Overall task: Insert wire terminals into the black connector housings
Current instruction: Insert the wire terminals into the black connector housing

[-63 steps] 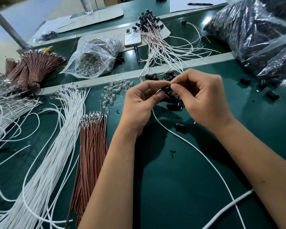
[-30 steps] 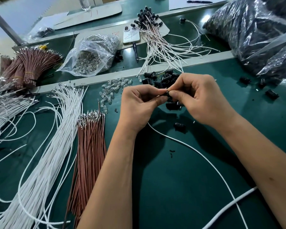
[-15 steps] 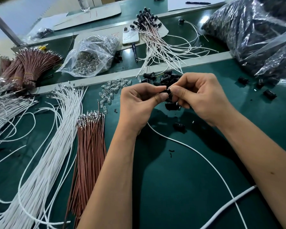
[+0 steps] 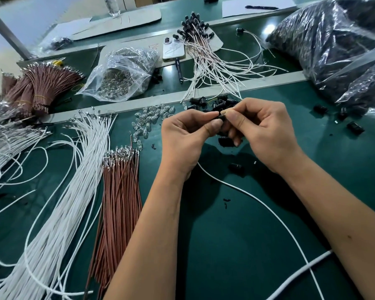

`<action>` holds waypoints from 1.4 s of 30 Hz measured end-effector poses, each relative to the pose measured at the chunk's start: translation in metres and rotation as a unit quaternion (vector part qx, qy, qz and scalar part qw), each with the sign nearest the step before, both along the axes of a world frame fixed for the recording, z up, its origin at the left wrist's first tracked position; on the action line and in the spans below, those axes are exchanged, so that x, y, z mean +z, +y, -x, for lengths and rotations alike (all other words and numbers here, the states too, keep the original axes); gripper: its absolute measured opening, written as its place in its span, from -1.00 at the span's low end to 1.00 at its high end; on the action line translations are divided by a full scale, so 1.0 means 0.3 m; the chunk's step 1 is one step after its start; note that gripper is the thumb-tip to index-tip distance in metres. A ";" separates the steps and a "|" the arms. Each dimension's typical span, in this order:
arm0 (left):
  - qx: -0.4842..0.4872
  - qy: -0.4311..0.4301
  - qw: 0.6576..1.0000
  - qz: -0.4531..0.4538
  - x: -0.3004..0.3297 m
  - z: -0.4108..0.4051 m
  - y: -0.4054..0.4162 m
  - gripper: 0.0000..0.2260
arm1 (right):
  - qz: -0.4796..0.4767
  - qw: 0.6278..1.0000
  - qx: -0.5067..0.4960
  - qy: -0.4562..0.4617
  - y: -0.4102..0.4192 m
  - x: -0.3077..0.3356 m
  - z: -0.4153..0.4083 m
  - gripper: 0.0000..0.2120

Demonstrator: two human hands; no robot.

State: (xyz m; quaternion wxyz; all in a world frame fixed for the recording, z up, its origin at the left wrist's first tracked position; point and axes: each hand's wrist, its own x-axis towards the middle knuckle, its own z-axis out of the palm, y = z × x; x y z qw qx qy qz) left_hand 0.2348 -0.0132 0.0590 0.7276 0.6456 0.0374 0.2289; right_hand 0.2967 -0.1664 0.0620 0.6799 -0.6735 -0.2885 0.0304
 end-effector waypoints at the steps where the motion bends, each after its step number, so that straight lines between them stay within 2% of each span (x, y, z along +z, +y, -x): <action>1: 0.004 0.005 1.000 0.009 -0.001 0.000 0.001 -0.87 | -0.005 1.000 0.004 0.009 0.000 0.003 -0.001 -0.82; 6: -0.008 0.002 1.000 0.029 0.006 -0.003 -0.012 -0.86 | -0.071 0.987 0.042 0.135 -0.010 0.036 -0.001 -0.85; 9: -0.020 -0.010 0.999 0.033 0.008 -0.001 -0.019 -0.86 | -0.116 0.954 0.089 0.262 -0.014 0.053 -0.002 -0.87; 11: -0.025 -0.017 0.999 0.039 0.011 0.002 -0.020 -0.86 | -0.129 0.934 0.108 0.314 -0.017 0.058 -0.002 -0.88; 22: -0.048 -0.043 0.998 0.026 0.021 0.009 -0.027 -0.81 | -0.126 0.888 0.140 0.419 -0.033 0.066 -0.011 -0.88; 28: -0.017 0.004 0.999 0.040 0.032 0.007 -0.047 -0.89 | -0.124 0.902 0.102 0.401 -0.019 0.063 -0.015 -0.88; 34: -0.015 0.097 0.982 0.162 0.045 -0.004 -0.042 -0.87 | -0.109 0.951 0.054 0.284 -0.006 0.064 -0.013 -0.71; 37: -0.031 0.123 0.970 0.209 0.050 -0.001 -0.039 -0.82 | -0.088 0.969 0.028 0.229 0.003 0.049 -0.003 -0.73; 42: -0.036 0.129 0.965 0.224 0.057 0.005 -0.033 -0.77 | -0.051 0.989 0.005 0.140 0.017 0.027 0.013 -0.81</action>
